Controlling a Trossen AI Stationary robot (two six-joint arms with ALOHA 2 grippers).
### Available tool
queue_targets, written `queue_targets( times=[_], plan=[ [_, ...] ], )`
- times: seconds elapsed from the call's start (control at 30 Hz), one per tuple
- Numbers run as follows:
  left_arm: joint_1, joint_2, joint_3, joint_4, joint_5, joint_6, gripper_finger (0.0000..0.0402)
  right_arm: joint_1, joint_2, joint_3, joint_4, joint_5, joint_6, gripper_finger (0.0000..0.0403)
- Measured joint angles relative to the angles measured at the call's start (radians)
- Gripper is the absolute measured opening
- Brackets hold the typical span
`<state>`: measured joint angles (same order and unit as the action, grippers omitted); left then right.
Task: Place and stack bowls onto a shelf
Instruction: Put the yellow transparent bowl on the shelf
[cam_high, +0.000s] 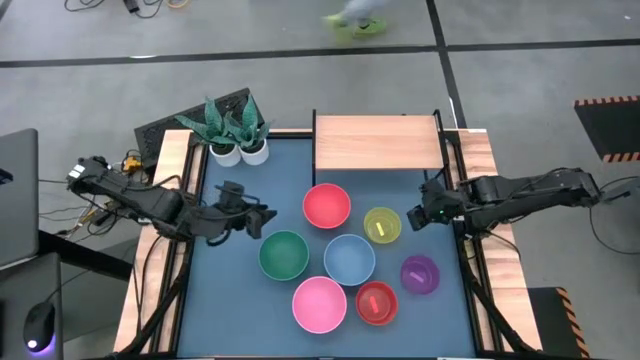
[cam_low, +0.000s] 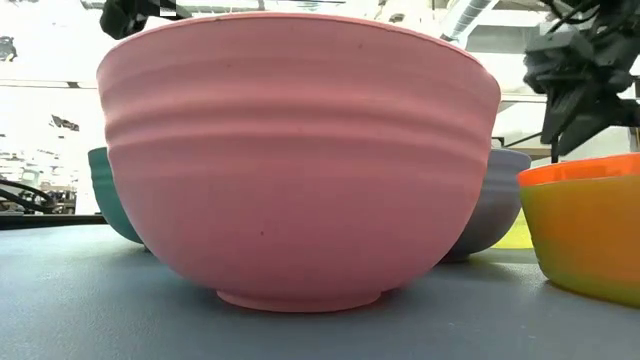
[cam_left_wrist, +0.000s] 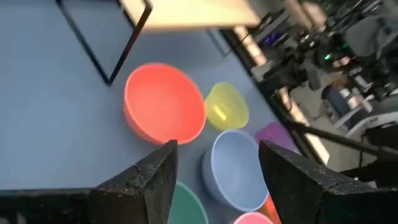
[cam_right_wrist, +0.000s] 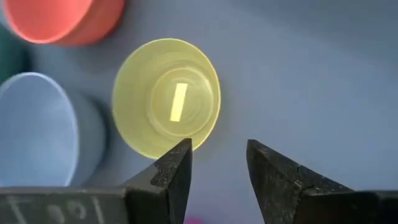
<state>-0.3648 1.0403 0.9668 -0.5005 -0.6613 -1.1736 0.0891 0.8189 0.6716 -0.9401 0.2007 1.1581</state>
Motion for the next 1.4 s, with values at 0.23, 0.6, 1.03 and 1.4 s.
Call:
queue_targets(
  times=[0.23,0.6,1.03,1.4],
  plan=[
    [0.046,0.007,0.000,-0.007,0.071,-0.013,0.0209,0.000,0.161,0.000,0.033,0.008,-0.064,0.0179],
    [0.047,0.007,0.000,-0.013,0.072,0.011,0.0209,0.000,0.333,0.000,0.160,0.011,-0.095,0.0179],
    [0.047,0.007,0.000,-0.035,0.062,0.011,0.0209,0.000,0.502,0.000,0.177,-0.009,-0.120,0.0162],
    [0.047,0.007,0.000,-0.033,0.052,0.010,0.0209,0.015,0.519,0.002,0.170,-0.013,-0.025,0.0021]
  ],
)
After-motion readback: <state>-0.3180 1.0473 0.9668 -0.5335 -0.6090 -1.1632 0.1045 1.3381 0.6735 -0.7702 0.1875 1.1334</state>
